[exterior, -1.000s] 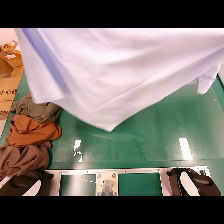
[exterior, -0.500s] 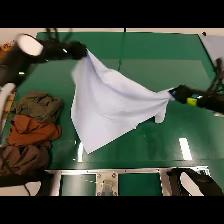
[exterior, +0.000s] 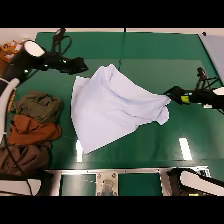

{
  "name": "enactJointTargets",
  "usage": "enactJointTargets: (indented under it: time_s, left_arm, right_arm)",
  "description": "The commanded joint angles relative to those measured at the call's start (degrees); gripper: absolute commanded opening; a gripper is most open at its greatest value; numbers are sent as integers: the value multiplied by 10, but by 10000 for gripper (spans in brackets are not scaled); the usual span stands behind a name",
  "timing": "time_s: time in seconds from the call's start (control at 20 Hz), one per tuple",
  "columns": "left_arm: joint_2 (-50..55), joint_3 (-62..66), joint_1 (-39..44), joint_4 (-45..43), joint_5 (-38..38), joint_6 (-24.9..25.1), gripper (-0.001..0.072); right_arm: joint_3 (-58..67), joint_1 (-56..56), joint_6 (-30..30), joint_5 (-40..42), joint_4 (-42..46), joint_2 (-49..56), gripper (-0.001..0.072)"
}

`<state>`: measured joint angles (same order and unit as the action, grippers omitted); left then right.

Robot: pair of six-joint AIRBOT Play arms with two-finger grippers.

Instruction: Fold the shirts.

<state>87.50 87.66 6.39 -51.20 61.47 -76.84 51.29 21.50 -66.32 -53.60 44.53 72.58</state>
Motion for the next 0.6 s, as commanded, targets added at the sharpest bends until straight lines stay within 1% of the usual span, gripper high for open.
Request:
enactJointTargets:
  time_s: [0.0,0.1,0.15,0.3,0.4,0.45,0.5,0.55]
  left_arm:
    - [-51,4,-44,-45,132,-27,25]
    - [-77,-6,-47,-99,177,-66,25]
    - [-98,-31,-47,-108,190,-79,25]
    - [-198,-200,-47,-111,171,-105,25]
    - [-269,-340,-47,-103,136,-140,28]
    - [-297,-404,-47,-97,122,-154,159]
    - [-315,-455,-47,-92,114,-165,453]
    - [-327,-505,-47,-82,106,-177,480]
  right_arm:
    - [25,82,8,-101,11,11,427]
    - [23,108,6,-116,11,11,427]
    - [16,112,6,-114,11,12,427]
    - [-17,106,6,-100,9,20,427]
    - [-32,99,6,-76,9,37,421]
    - [-31,95,6,-70,7,50,402]
    - [-31,90,14,-64,-6,65,400]
    - [-28,84,27,-62,-25,80,400]
